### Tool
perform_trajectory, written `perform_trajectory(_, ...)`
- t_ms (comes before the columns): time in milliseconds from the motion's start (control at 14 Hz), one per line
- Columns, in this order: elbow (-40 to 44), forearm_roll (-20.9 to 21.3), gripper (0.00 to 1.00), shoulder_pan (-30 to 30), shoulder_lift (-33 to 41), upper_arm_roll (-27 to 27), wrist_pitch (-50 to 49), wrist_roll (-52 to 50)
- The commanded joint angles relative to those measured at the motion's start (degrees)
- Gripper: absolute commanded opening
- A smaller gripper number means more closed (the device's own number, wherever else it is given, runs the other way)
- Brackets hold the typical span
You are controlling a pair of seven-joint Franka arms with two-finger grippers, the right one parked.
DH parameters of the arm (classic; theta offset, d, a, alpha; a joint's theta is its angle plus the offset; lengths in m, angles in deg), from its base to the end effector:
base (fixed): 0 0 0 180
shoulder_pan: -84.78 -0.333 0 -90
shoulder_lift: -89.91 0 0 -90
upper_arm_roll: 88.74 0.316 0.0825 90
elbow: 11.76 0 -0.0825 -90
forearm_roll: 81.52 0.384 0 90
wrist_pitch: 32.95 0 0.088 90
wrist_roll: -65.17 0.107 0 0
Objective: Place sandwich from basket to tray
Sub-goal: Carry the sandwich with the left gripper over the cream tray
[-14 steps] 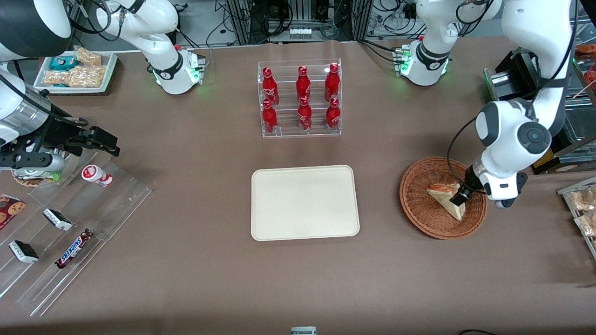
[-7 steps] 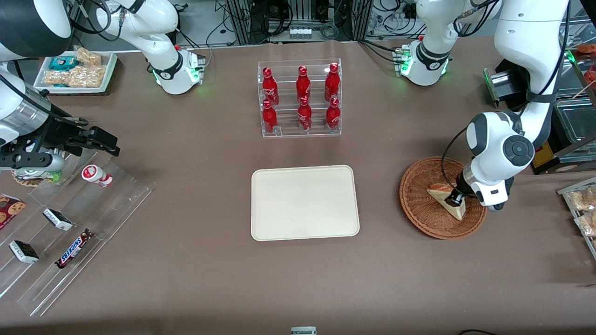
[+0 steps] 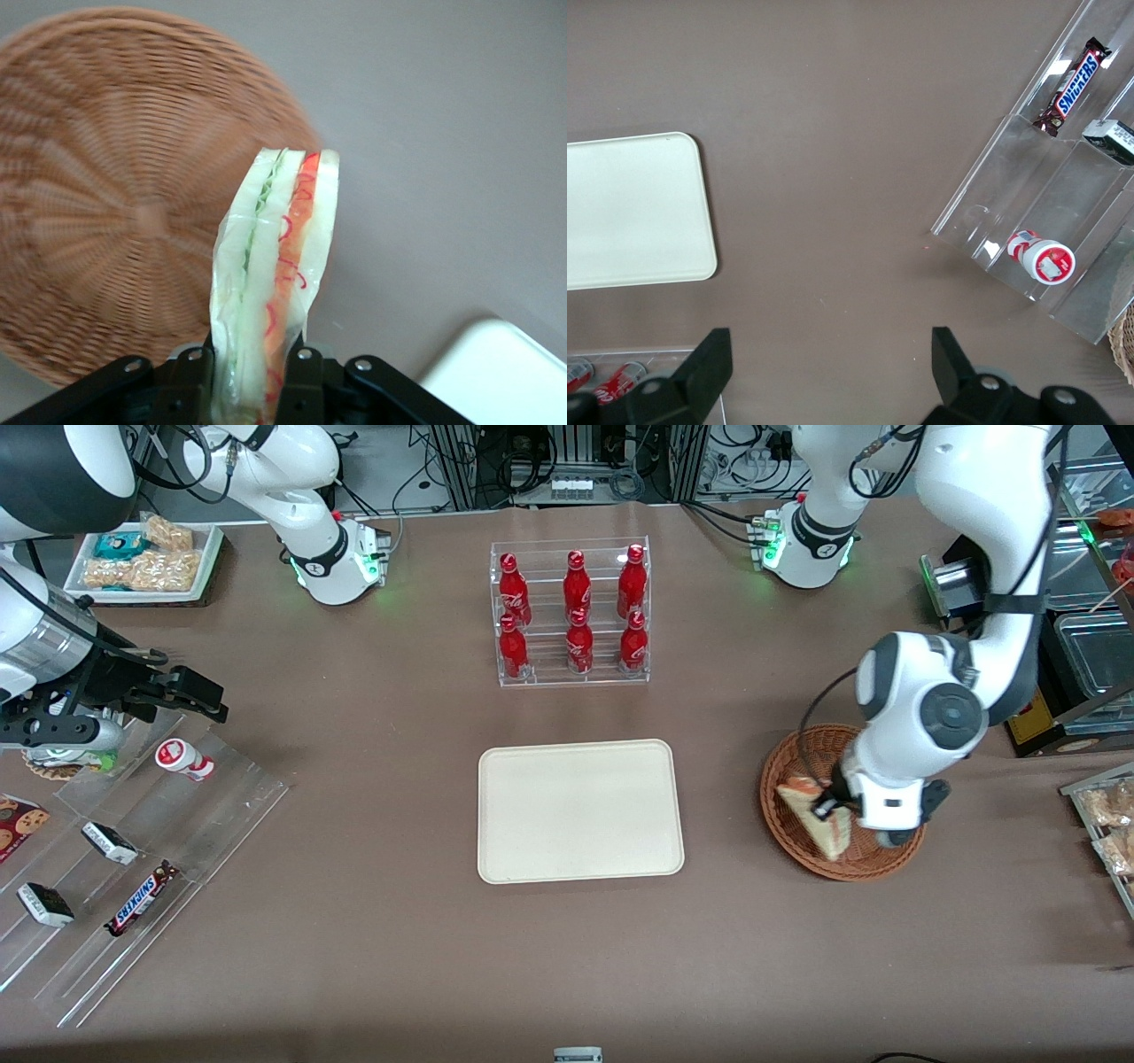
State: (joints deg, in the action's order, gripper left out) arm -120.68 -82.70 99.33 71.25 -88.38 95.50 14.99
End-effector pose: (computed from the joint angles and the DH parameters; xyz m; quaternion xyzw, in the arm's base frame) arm 0.6043 -0.1536 0.3315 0.9491 0.3148 0.0026 0.0101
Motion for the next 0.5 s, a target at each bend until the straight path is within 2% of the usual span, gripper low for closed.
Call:
perform_trajectory(0,11.58,0.13,0.01,6.95,-9.00,-0.44,-1.10,6.57)
perform_trajectory(214,19.86,-0.31,0.01,16.70,-15.69,-0.36,-0.75,5.81)
perform_trajectory(429,27.07,0.39,0.01,23.91,-21.75,-0.09,-0.84,0.54)
